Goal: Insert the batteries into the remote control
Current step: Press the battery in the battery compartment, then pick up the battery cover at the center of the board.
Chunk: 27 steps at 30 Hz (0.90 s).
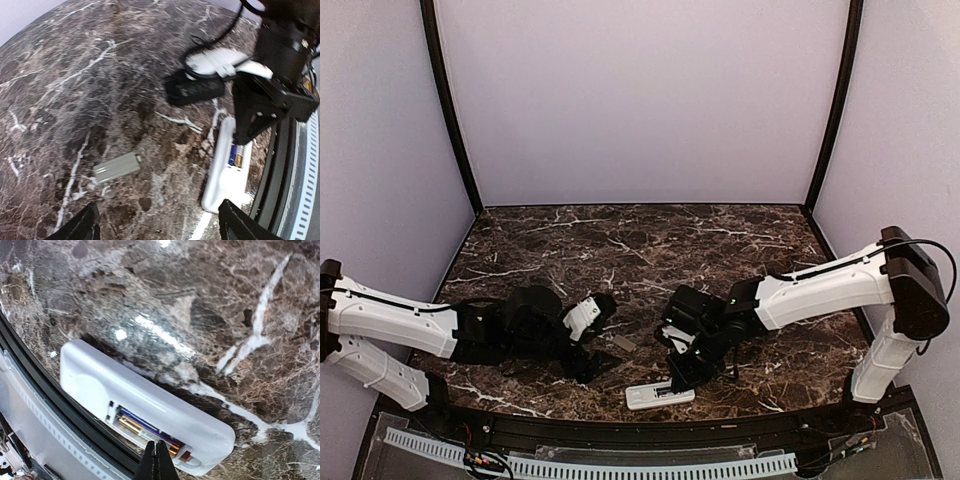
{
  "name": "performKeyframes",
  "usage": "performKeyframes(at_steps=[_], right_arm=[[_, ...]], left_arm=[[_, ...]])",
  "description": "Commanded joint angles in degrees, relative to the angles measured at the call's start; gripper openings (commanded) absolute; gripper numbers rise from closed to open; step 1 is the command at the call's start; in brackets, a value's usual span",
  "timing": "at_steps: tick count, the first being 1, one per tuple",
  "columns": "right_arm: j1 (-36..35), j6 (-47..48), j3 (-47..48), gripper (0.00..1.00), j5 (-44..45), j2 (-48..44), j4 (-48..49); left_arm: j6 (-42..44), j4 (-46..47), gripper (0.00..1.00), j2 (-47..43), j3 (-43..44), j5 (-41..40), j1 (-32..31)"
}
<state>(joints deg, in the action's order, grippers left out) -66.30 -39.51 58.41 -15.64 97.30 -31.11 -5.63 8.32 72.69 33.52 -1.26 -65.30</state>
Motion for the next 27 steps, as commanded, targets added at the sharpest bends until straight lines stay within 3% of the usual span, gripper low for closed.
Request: performKeyframes(at_steps=[1, 8, 9, 13, 15, 21, 27], right_arm=[[0.4, -0.1, -1.7, 0.0, -0.3, 1.3, 1.4], [0.5, 6.7, 5.9, 0.0, -0.8, -0.7, -2.2], [0.6, 8.7, 7.6, 0.03, -0.5, -1.3, -2.2], [0.8, 18.2, 13.6, 0.37, 4.7, -1.5, -0.9], [1.2, 22.0, 16.1, 0.47, 6.7, 0.9, -0.2], [1.8, 29.3, 28.5, 0.63, 14.1, 15.4, -6.5], [2.0, 30.8, 34.6, 0.66, 16.8, 23.0, -9.3]], left_arm=[[-6.8, 1.2, 0.82, -3.7, -1.9, -2.8, 3.4], [-12.1, -1.6, 0.84, -6.3, -2.5, -7.0, 8.4], [-12.4, -1.7, 0.84, -6.7, -2.6, -7.2, 8.8], [-12.6, -2.4, 0.86, -8.7, -2.8, -8.7, 9.9], [-12.6, -3.1, 0.86, -9.4, -2.6, -9.4, 10.2], [-12.4, -5.5, 0.87, -11.9, -2.6, -10.9, 10.3], [-12.0, -6.1, 0.88, -14.9, -4.3, -11.7, 10.5]])
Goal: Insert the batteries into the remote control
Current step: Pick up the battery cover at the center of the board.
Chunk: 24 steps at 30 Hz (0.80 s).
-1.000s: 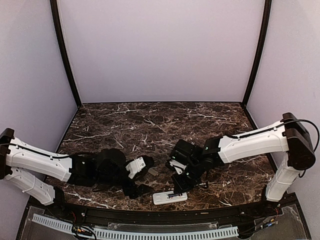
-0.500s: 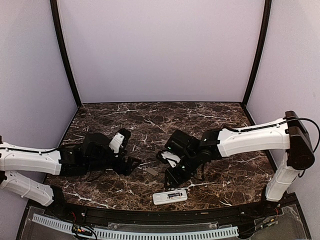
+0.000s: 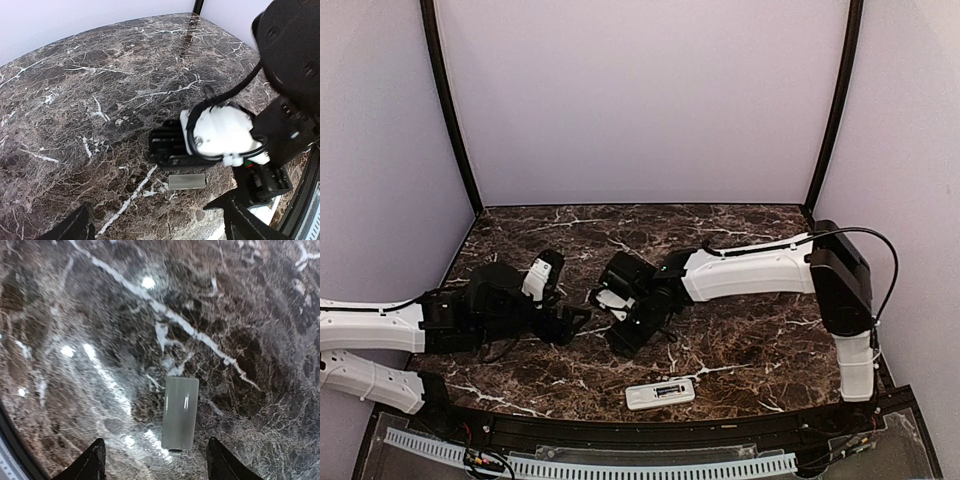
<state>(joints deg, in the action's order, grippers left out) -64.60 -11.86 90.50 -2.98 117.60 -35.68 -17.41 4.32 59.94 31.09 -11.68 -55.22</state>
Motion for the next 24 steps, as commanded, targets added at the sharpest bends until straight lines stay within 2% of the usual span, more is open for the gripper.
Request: performKeyframes(at_steps=[1, 5, 12, 16, 19, 24], right_arm=[[0.3, 3.2, 2.8, 0.65, 4.2, 3.5, -4.9], [0.3, 2.9, 2.5, 0.59, 3.3, 5.7, -4.6], [0.3, 2.8, 1.9, 0.39, 3.5, 7.2, -5.1], [0.3, 3.3, 2.0, 0.34, 4.4, 7.1, -5.5], [0.3, 3.9, 2.1, 0.26, 4.5, 6.7, -5.0], [0.3, 4.7, 2.2, 0.21, 3.9, 6.1, -4.9]], left_arm=[[-0.3, -2.1, 0.88, -2.2, -2.0, -1.3, 0.5], [0.0, -1.4, 0.89, -2.0, -2.5, -0.9, 0.5], [0.7, -0.6, 0.89, -0.8, -2.2, -0.2, 0.5], [1.2, -0.4, 0.89, -0.5, -2.1, 0.0, 0.5], [1.8, -0.2, 0.89, -0.4, -2.1, 0.0, 0.5], [2.9, -0.2, 0.89, -1.0, -2.1, 0.0, 0.5]])
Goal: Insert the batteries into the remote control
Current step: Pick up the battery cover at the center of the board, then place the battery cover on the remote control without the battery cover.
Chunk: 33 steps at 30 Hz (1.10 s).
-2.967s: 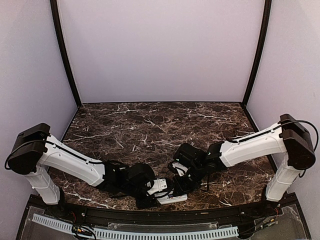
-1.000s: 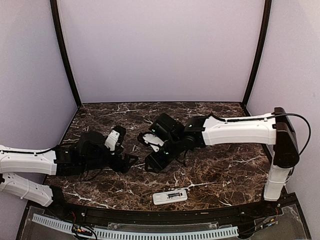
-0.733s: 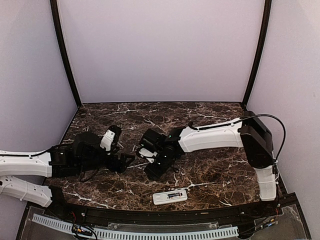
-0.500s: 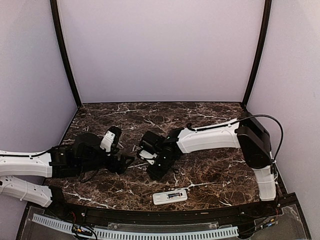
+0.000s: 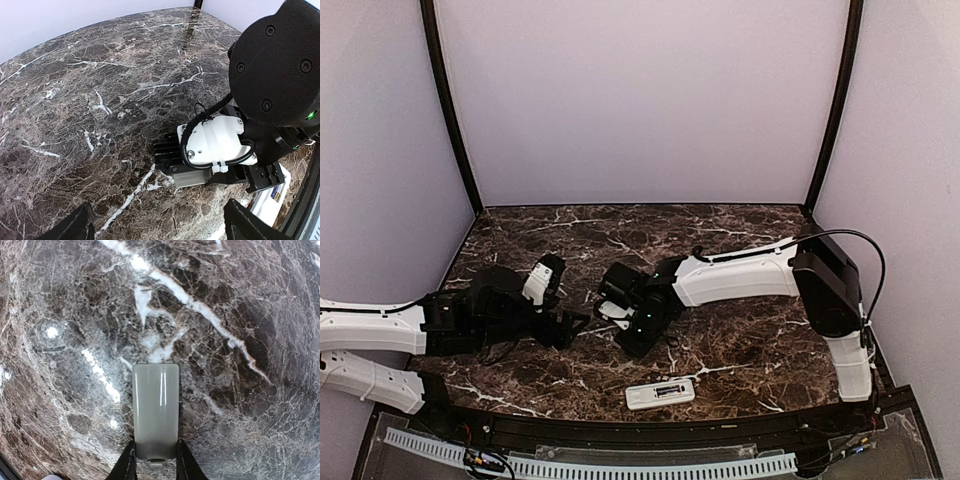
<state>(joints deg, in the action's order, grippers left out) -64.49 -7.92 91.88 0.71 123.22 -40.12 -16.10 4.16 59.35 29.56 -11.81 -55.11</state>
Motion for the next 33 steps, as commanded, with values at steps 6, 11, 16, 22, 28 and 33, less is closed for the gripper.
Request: performKeyframes(at_steps=[6, 11, 16, 22, 28, 33], right_arm=[[0.2, 3.0, -2.0, 0.19, -0.3, -3.7, 1.9], [0.2, 7.2, -9.0, 0.18, 1.1, -12.0, 7.5], [0.1, 13.1, -14.6, 0.18, -1.2, -20.1, 8.6], [0.2, 17.1, -16.8, 0.18, -7.3, -28.7, 1.9], [0.0, 17.3, -16.0, 0.18, -9.3, -35.5, -4.6], [-0.2, 21.1, -19.8, 0.18, -6.5, -38.2, -8.7]], left_arm=[[2.5, 0.5, 0.88, -2.0, -0.8, -0.2, 0.4], [2.9, 1.7, 0.88, -3.4, -1.3, 2.4, 0.4], [9.2, 0.7, 0.82, -4.8, -0.8, 8.0, 0.3], [28.9, -2.4, 0.68, -5.0, 2.9, 16.7, -6.8], [55.4, -3.4, 0.72, -2.6, 6.5, 7.1, -17.9], [53.0, -2.9, 0.77, 2.6, 6.8, 10.6, -18.1]])
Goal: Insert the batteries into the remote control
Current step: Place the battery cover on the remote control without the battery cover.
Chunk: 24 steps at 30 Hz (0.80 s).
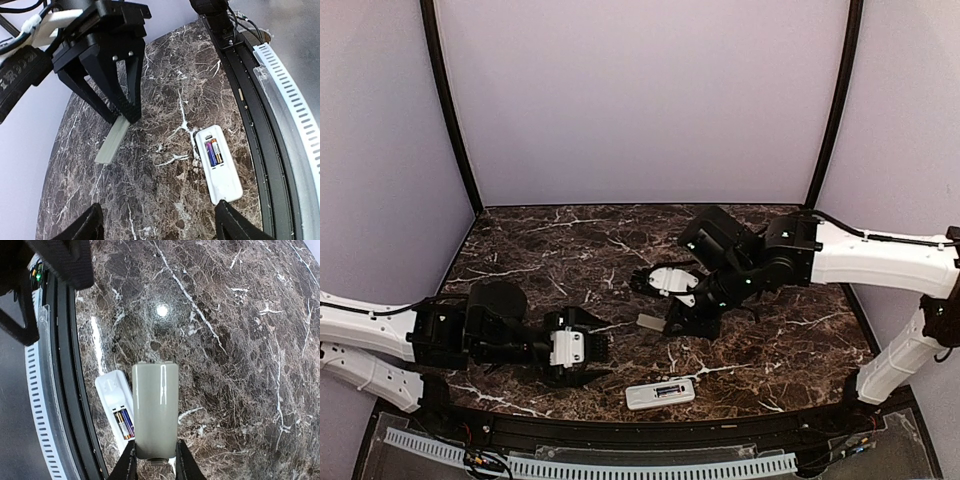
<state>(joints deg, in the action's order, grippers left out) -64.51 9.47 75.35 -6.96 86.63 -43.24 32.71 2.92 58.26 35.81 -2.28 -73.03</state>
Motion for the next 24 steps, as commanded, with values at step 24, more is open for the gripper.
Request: performKeyframes(at_steps=[24], right_arm=[[-10.4, 7.6, 0.8, 0.18, 12.6, 17.5, -12.6]], left_arm=[[-24.2, 17.6, 0.75, 9.4, -16.0, -2.8, -0.6]])
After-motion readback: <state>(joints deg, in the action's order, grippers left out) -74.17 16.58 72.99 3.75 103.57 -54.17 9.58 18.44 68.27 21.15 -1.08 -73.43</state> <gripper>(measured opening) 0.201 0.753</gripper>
